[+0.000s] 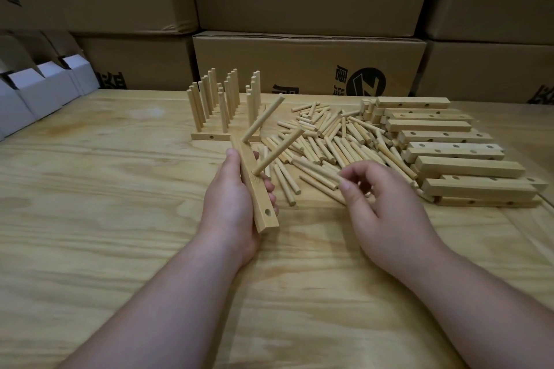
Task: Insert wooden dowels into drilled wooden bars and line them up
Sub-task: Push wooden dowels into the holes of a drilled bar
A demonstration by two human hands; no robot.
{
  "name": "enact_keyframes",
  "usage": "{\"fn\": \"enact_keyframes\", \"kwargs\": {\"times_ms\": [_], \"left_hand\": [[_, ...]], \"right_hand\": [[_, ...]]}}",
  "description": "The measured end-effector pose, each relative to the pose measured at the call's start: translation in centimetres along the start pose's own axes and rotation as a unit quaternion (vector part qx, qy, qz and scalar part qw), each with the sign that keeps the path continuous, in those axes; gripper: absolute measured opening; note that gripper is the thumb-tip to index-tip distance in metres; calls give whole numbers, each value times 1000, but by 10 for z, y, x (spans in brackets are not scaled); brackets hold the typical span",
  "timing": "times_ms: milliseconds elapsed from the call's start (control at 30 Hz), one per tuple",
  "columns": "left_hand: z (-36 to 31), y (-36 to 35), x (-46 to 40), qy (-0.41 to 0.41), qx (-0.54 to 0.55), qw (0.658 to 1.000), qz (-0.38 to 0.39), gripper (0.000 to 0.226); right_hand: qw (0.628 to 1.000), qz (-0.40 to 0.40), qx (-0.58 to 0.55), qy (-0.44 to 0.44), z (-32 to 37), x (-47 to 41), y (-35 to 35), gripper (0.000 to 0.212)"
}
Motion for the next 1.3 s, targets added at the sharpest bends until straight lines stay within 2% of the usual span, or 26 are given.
{"fn": "enact_keyframes", "kwargs": {"times_ms": [133,300,567,900,1000,1133,1300], "left_hand": [[0,0,0,-6,12,1000,-6,43],[-2,2,-1,6,52,999,-9,42],[-2,1,-2,2,48,999,-7,41],[0,-3,-1,-51,-53,997,-1,44],[-1,-4,0,-68,-68,995,3,43],[0,-6,3,-82,-86,993,10,40],[0,-8,6,-95,-87,991,26,40]], "right_hand": [[989,79,-37,116,20,6,-10,11],[982,121,-82,119,19,7,-16,16],[983,83,-126,101,19,7,-9,24],[979,35,-113,169,31,8,0,15],[977,33,-107,184,35,9,1,20],[976,35,-103,191,36,8,2,15],[971,73,-104,202,40,11,-5,16]]}}
Point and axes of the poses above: each hand's wrist, its own x-axis away from the middle knuckle, its own y-axis out of the back of the hand, z = x × y, the point moved 5 cm from there along -x, towards the middle knuckle, and after that the axes turned 10 degrees about y, right-handed, at the moved point
